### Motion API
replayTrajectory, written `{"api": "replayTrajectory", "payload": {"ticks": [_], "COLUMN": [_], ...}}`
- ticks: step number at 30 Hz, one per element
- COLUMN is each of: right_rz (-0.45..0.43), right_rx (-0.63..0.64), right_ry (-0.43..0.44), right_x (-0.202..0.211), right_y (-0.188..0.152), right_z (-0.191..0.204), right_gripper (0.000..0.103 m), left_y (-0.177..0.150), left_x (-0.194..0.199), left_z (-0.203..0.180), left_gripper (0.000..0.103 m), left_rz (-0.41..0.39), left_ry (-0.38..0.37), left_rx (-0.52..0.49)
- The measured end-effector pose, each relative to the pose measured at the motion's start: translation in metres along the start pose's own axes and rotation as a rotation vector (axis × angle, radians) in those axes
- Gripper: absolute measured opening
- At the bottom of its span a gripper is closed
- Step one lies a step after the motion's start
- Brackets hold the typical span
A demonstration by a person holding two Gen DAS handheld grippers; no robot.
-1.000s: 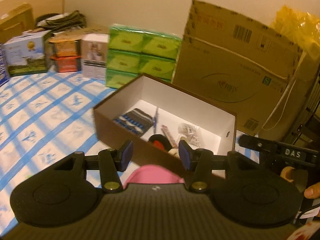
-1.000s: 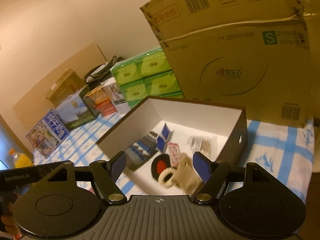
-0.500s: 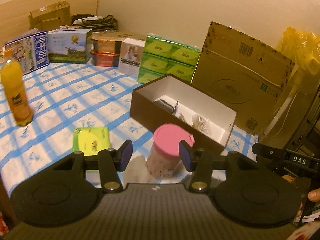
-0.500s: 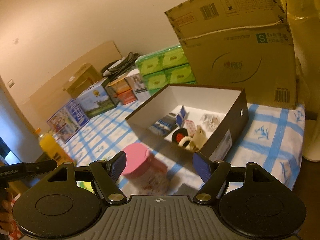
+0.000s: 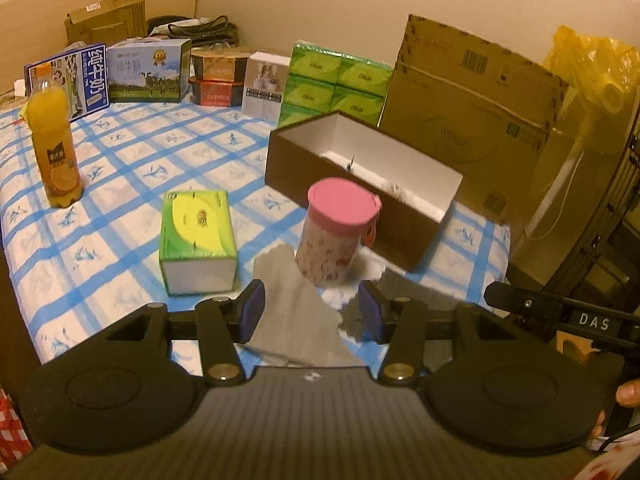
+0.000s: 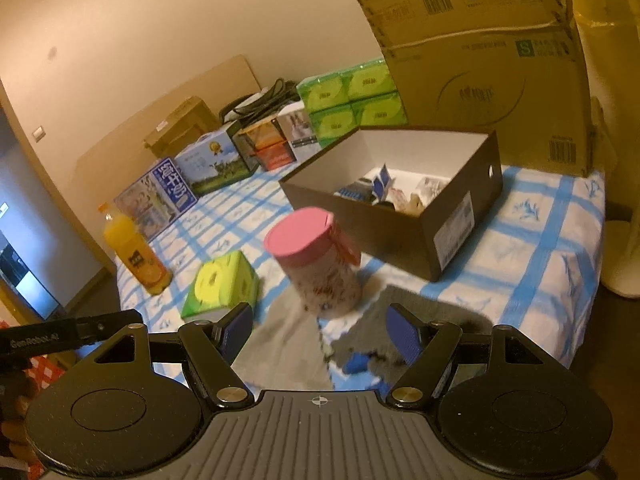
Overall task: Organize soft objects
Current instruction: 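Withdraw both open tools from the shoebox back over the grey cloths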
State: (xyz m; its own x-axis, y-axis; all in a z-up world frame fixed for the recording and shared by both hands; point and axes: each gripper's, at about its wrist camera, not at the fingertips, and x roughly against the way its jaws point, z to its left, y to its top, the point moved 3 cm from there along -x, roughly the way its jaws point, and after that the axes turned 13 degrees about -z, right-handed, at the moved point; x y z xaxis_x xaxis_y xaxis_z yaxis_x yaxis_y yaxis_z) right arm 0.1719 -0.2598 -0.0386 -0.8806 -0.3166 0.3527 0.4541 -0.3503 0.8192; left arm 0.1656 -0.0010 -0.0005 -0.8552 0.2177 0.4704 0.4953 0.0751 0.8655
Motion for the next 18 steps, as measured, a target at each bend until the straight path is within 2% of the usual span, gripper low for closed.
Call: {"api": "replayTrajectory", "payload": {"ticks": [6, 10, 13, 18], "right_rz": [0.024, 0.058, 0.050, 0.047], "right_rx": [0.010, 0.025, 0.043, 0.034], "right_ry": [-0.007, -0.012, -0.017, -0.027], "right_x": [0.005, 0.002, 0.002, 0.001], "right_y": [-0.029, -0.046, -0.056, -0.072], "right_z": [0.006, 0.010, 0.012, 0.009], "right_gripper": [0.073, 0.073, 0.073, 0.073], "left_y": [-0.032, -0.048, -0.057, -0.071], "left_x": [0.005, 0.007, 0.008, 0.009], "left_z": [0.009, 0.009, 0.008, 0.011], "left_gripper": [0.048, 0.048, 0.048, 0.048], "left_rz": [0.036, 0.052, 0.051, 0.052], "left_ry": [-0.005, 0.012, 0.019, 0.011], "left_rx": [0.028, 0.011, -0.017, 0.000]}}
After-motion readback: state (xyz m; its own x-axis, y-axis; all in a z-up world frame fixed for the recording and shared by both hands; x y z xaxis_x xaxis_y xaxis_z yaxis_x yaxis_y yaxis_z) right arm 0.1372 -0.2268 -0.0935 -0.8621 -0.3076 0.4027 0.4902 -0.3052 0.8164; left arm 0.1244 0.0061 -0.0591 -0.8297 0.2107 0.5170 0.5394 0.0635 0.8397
